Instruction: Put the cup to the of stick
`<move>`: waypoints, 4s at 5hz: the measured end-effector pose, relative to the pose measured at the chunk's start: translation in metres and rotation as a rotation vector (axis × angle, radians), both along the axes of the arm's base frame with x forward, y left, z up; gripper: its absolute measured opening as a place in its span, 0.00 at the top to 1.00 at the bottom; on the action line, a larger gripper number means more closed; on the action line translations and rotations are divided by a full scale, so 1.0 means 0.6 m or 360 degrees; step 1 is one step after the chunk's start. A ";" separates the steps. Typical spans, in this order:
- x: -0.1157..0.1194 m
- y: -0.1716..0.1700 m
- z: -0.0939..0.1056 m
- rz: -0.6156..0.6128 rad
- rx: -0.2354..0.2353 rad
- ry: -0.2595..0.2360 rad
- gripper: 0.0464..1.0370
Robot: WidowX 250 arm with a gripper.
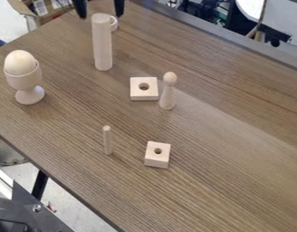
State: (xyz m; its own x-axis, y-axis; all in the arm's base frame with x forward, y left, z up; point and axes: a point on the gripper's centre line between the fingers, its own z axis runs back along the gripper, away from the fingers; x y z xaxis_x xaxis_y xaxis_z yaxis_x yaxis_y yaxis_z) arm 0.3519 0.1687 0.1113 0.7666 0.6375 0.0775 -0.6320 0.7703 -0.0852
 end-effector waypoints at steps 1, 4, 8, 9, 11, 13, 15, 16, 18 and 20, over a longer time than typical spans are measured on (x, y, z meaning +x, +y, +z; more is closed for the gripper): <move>0.012 0.010 -0.008 0.0012 0.0018 0.0008 0.04; 0.062 0.055 -0.097 0.0004 0.0133 0.0160 0.04; 0.101 0.072 -0.111 0.0029 0.0080 0.0032 0.04; 0.108 0.085 -0.122 0.0050 0.0062 0.0032 0.07; 0.122 0.112 -0.131 0.0080 0.0025 0.0023 0.30; 0.114 0.112 -0.130 0.0095 0.0011 -0.0022 0.30; 0.083 0.083 -0.051 0.0063 0.0034 -0.0188 0.30; 0.064 0.063 -0.017 0.0051 0.0038 -0.0271 0.30; 0.033 0.024 0.031 0.0017 0.0022 -0.0332 0.30; -0.016 -0.025 0.054 0.0027 -0.0005 -0.0134 0.30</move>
